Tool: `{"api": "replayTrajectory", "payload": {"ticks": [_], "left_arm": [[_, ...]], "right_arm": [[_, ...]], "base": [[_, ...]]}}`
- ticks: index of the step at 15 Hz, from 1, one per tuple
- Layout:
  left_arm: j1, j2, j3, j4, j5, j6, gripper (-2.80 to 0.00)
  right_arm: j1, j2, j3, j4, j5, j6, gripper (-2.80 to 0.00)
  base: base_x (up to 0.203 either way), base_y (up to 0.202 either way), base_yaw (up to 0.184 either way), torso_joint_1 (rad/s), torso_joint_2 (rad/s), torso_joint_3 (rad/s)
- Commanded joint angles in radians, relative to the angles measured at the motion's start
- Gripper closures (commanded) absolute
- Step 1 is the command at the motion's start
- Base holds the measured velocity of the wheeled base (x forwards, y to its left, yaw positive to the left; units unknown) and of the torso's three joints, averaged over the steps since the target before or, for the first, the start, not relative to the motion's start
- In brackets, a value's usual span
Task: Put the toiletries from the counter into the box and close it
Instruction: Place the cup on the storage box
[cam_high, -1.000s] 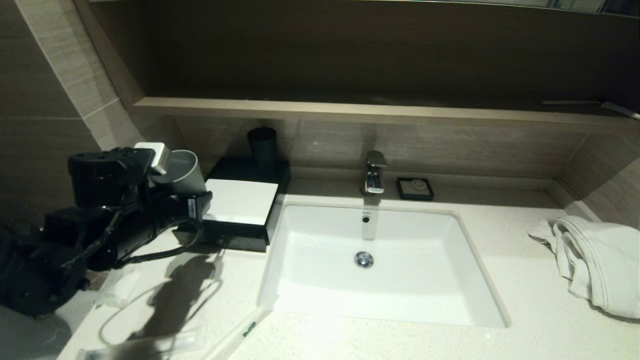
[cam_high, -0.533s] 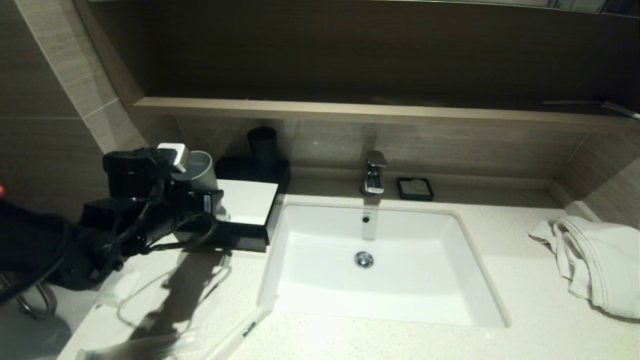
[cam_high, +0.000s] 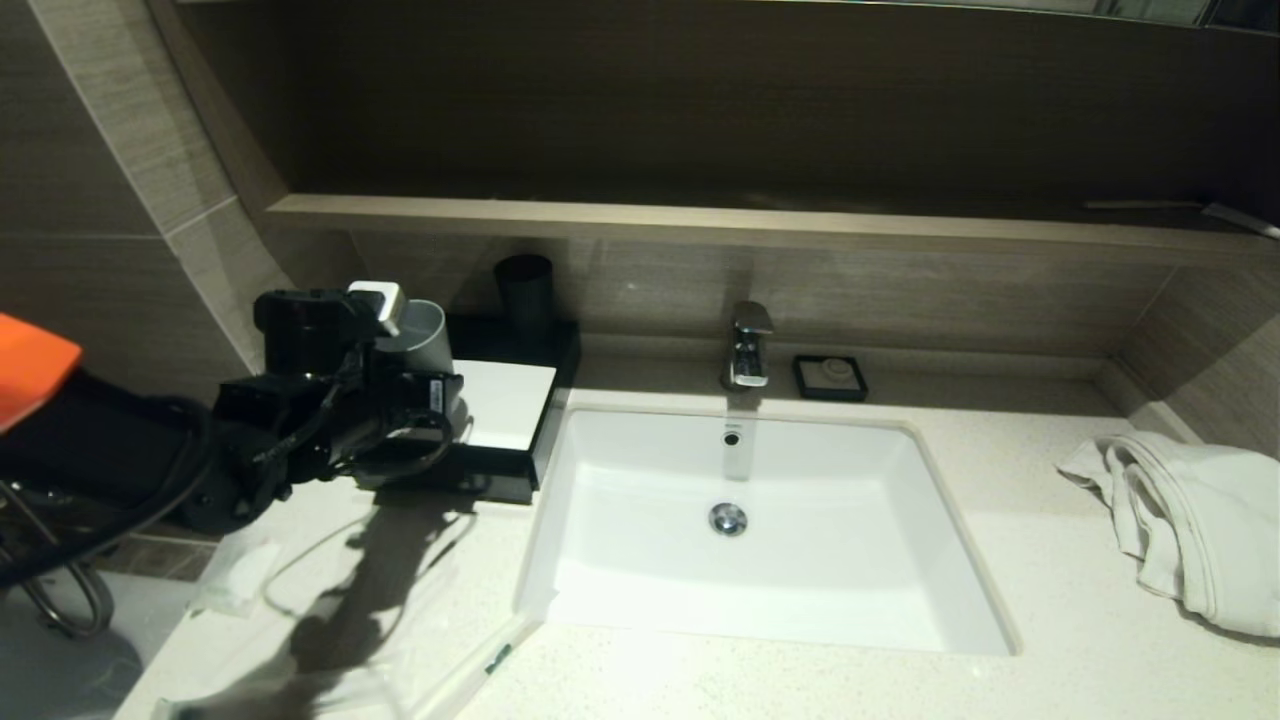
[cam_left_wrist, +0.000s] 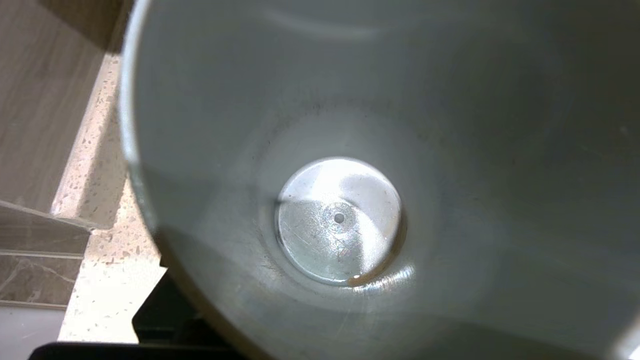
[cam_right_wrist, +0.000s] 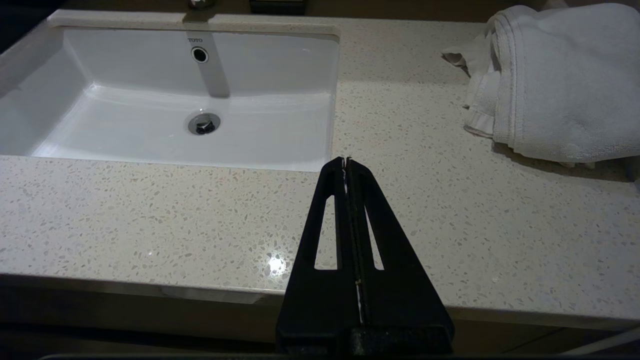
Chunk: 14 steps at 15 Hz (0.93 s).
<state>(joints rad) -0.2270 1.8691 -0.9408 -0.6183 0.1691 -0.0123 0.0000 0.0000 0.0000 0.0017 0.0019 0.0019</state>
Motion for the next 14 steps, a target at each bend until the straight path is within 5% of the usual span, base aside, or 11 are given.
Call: {"api": "replayTrajectory", "payload": {"ticks": [1,14], "left_arm": [[0.001,0.026,-0.014,0.002,0.001,-0.001,0.00],[0.000,0.107,-0.161,0.047,0.001,-0.005,0.00]], "right_arm": [[0.000,0.000,0.000,0.000,0.000,0.000,0.00],[0.000,0.000,0.000,0.000,0.000,0.000,0.00]], "base": [[0.000,0.000,0.000,0.000,0.00,0.000],[0.000,0.000,0.000,0.000,0.00,0.000]]}}
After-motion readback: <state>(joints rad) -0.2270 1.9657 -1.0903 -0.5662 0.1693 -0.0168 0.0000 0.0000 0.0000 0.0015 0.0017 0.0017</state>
